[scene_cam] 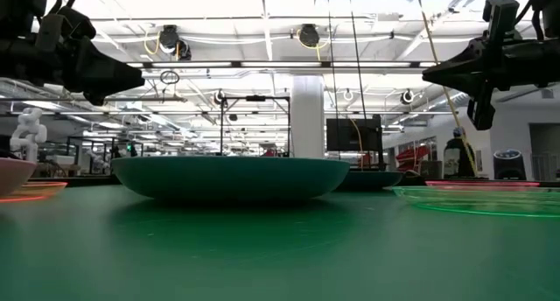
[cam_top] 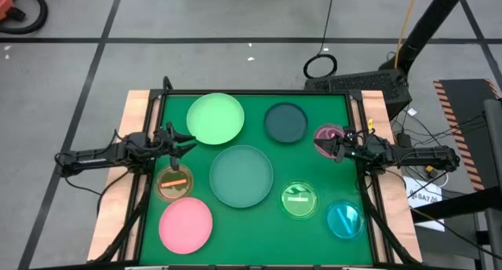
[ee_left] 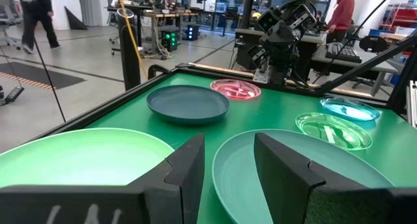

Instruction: Stack plastic plates

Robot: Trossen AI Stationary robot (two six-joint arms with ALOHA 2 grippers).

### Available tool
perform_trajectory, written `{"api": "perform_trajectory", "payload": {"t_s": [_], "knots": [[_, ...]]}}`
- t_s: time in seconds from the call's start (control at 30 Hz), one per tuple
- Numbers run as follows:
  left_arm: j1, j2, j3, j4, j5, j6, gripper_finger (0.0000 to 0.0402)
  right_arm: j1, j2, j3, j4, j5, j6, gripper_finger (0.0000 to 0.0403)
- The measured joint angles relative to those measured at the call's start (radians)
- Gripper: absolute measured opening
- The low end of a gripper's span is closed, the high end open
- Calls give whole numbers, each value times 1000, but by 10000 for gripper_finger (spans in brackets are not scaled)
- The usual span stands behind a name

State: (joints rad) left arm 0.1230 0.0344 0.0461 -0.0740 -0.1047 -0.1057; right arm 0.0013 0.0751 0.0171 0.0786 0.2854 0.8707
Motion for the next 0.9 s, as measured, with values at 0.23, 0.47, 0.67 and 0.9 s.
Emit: {"api": "perform_trajectory", "payload": {"t_s": [0.23,0.47,0.67,0.9], "knots": [[0,0,0,0,0,0,138,0,0,0,0,0,0,22],[0,0,0,0,0,0,138,0,0,0,0,0,0,22],[0,0,0,0,0,0,138,0,0,0,1,1,0,22],[0,0,-2,21,0,45,138,-1,0,0,14,1,0,22]]}}
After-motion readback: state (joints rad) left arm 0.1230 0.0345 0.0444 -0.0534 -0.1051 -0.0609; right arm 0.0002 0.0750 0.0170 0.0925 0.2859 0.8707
